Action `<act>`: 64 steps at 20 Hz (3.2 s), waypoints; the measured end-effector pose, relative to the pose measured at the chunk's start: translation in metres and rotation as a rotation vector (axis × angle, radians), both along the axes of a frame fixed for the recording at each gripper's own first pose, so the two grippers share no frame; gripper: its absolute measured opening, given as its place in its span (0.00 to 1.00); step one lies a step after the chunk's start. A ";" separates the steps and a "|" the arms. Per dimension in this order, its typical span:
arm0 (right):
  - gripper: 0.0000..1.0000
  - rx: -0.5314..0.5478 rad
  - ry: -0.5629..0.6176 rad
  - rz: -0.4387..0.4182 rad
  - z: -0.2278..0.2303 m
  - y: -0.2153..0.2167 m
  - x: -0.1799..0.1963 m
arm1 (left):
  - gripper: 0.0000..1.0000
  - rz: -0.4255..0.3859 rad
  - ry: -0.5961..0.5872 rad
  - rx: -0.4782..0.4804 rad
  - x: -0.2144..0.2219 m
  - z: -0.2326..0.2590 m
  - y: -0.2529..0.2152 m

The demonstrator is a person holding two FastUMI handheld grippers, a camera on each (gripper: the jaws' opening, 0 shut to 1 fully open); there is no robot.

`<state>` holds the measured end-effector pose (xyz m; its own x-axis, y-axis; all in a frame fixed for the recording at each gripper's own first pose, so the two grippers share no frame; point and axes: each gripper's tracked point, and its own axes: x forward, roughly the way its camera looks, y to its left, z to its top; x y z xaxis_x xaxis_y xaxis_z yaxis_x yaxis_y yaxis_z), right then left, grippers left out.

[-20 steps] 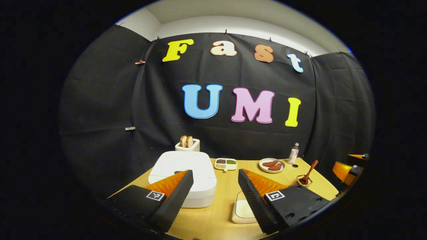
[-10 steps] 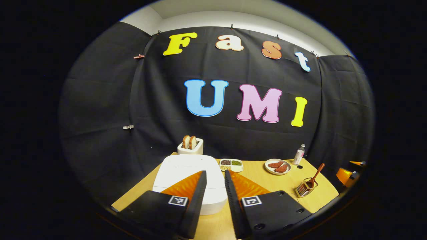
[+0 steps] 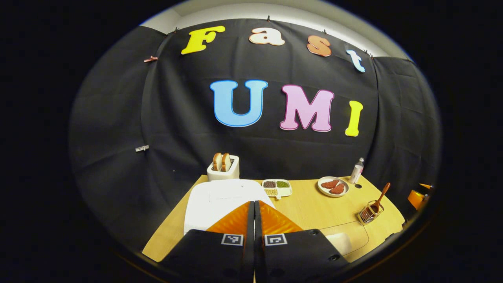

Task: Close the left gripper, press the button to open the rice cooker; take a wooden spoon from the chopstick holder with the right hand, scoop a spoonful of rice and pour it into the rice cooker, then put the wooden spoon back into the chopstick holder.

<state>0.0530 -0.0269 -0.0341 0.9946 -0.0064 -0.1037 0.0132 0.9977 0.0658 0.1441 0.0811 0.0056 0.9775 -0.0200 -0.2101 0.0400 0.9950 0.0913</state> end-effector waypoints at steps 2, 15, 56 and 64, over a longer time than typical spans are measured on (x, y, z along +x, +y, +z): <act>0.98 0.010 0.025 -0.023 -0.008 -0.005 -0.004 | 0.06 0.021 0.066 0.000 0.013 -0.013 0.013; 0.98 0.047 0.116 -0.170 -0.035 -0.040 -0.042 | 0.05 0.051 0.267 -0.078 0.065 -0.088 0.037; 0.98 -0.007 0.015 -0.113 0.008 -0.071 -0.018 | 0.28 -0.041 -0.194 -0.160 -0.091 0.016 -0.098; 0.98 0.031 0.075 -0.098 -0.010 -0.096 0.025 | 0.89 -0.012 -0.171 -0.144 -0.097 0.007 -0.106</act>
<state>0.0783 -0.1229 -0.0445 0.9788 -0.0993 -0.1789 0.1171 0.9889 0.0919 0.0474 -0.0248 0.0122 0.9981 -0.0496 -0.0355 0.0480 0.9978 -0.0454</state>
